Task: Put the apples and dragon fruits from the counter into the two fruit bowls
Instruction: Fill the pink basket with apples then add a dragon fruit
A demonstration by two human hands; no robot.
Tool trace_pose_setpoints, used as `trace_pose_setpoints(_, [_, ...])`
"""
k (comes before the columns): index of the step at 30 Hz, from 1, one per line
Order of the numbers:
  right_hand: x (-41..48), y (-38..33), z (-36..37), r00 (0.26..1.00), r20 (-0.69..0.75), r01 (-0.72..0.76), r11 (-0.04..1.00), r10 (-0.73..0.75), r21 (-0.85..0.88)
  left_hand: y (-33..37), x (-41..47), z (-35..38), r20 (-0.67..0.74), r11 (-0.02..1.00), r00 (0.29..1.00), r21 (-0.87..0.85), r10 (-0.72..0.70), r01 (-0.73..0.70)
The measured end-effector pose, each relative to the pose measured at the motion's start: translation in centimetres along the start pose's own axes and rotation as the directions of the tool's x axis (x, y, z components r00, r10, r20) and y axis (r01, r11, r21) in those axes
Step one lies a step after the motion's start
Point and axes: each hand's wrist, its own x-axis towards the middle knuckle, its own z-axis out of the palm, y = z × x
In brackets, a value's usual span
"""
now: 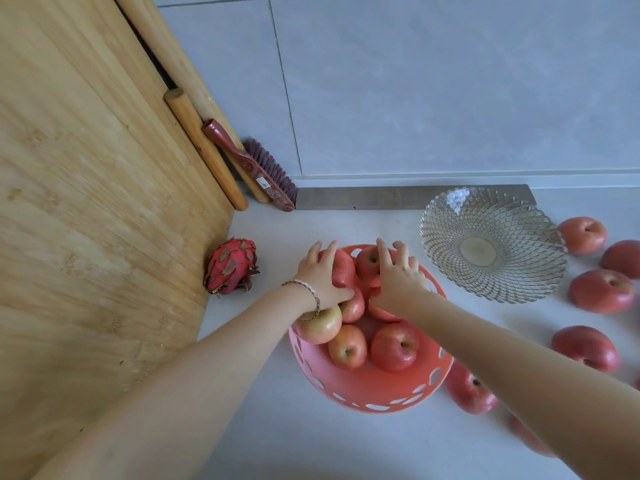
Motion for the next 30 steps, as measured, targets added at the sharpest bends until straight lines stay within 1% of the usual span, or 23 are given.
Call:
trace_pose_setpoints(1, [-0.4,-0.1,-0.1,1.0,-0.008,-0.006,1.0,0.006,0.023,-0.1,-0.5,-0.5,-0.042,0.998,0.999,-0.054,0.017,-0.02])
trace_pose_setpoints(3, [-1.4,-0.2,-0.4,0.998,-0.058,0.042,0.993,-0.035,0.109,-1.1,-1.9,-1.5,-0.238,0.985,0.97,-0.15,0.052,-0.089])
trace_pose_setpoints(4, [-2.0,-0.2,-0.6,0.992,-0.1,0.098,0.982,-0.083,0.159,-2.2,-2.9,-1.8,-0.335,0.982,0.942,-0.164,0.035,-0.094])
trace_pose_setpoints(5, [-2.7,-0.5,-0.8,0.979,-0.15,0.168,0.966,-0.14,0.196,-3.7,-4.0,-1.9,-0.387,0.988,0.922,-0.145,-0.013,-0.047])
trace_pose_setpoints(6, [-3.4,-0.7,-0.9,0.961,-0.202,0.229,0.951,-0.188,0.206,-5.2,-4.9,-1.8,-0.378,0.994,0.921,-0.082,-0.094,0.067])
trace_pose_setpoints(7, [-4.0,-1.0,-1.0,0.944,-0.24,0.275,0.942,-0.226,0.195,-7.0,-5.8,-1.6,-0.303,0.971,0.928,0.034,-0.215,0.237])
trace_pose_setpoints(8, [-4.6,-1.6,-0.9,0.932,-0.25,0.309,0.934,-0.261,0.179,-8.8,-6.9,-1.1,-0.186,0.9,0.913,0.182,-0.364,0.396])
trace_pose_setpoints(9, [-5.1,-2.1,-0.9,0.929,-0.227,0.333,0.927,-0.292,0.174,-10.2,-7.7,-0.4,-0.063,0.814,0.866,0.313,-0.496,0.489])
trace_pose_setpoints(10, [-5.5,-2.8,-0.9,0.927,-0.171,0.363,0.914,-0.334,0.18,-11.5,-8.7,0.5,0.03,0.753,0.808,0.384,-0.588,0.534])
trace_pose_setpoints(11, [-5.9,-3.5,-0.8,0.919,-0.102,0.394,0.898,-0.381,0.194,-12.7,-9.5,1.4,0.092,0.728,0.766,0.402,-0.636,0.556])
trace_pose_setpoints(13, [-6.5,-4.5,-0.3,0.877,0.006,0.469,0.857,-0.481,0.212,-14.3,-10.6,3.3,0.128,0.727,0.74,0.354,-0.661,0.588])
trace_pose_setpoints(16, [-7.1,-5.3,0.9,0.823,0.055,0.539,0.808,-0.565,0.24,-15.0,-11.6,4.5,0.015,0.738,0.769,0.294,-0.639,0.608])
trace_pose_setpoints(17, [-7.3,-5.3,1.3,0.814,0.066,0.546,0.8,-0.577,0.249,-15.0,-11.6,4.4,-0.019,0.752,0.777,0.235,-0.63,0.615])
trace_pose_setpoints(18, [-7.4,-5.3,1.6,0.808,0.067,0.553,0.792,-0.586,0.257,-15.0,-11.6,4.1,-0.045,0.778,0.785,0.11,-0.617,0.618])
trace_pose_setpoints(20, [-7.6,-5.1,1.9,0.809,0.022,0.557,0.779,-0.587,0.286,-14.4,-11.5,2.9,-0.069,0.792,0.808,-0.268,-0.585,0.549])
trace_pose_setpoints(21, [-7.7,-5.1,1.9,0.814,-0.005,0.554,0.775,-0.58,0.305,-13.6,-11.5,2.0,-0.055,0.746,0.822,-0.458,-0.567,0.484])
trace_pose_setpoints(22, [-7.9,-5.0,1.8,0.818,-0.016,0.549,0.771,-0.575,0.324,-12.4,-11.5,1.1,-0.008,0.661,0.84,-0.62,-0.543,0.422])
trace_pose_setpoints(23, [-8.1,-5.1,1.5,0.819,-0.002,0.538,0.767,-0.573,0.351,-11.1,-11.6,0.2,0.059,0.565,0.867,-0.736,-0.494,0.372])
trace_pose_setpoints(24, [-8.3,-5.2,1.2,0.817,0.035,0.518,0.76,-0.575,0.393,-9.7,-11.6,-0.5,0.132,0.489,0.897,-0.8,-0.422,0.348])
trace_pose_setpoints(25, [-8.5,-5.3,0.7,0.812,0.081,0.487,0.748,-0.577,0.45,-8.3,-11.5,-1.0,0.197,0.442,0.921,-0.83,-0.336,0.339])
trace_pose_setpoints(27, [-8.9,-5.8,-0.3,0.809,0.141,0.41,0.72,-0.571,0.56,-5.7,-11.2,-1.5,0.307,0.409,0.936,-0.842,-0.171,0.351])
trace_pose_setpoints(28, [-9.1,-5.9,-0.7,0.818,0.142,0.385,0.714,-0.557,0.585,-4.5,-11.2,-1.4,0.342,0.398,0.934,-0.846,-0.107,0.356])
trace_pose_setpoints(30, [-9.4,-5.4,-1.2,0.848,0.109,0.37,0.727,-0.518,0.578,-2.4,-11.1,-0.9,0.359,0.369,0.931,-0.857,-0.07,0.359])
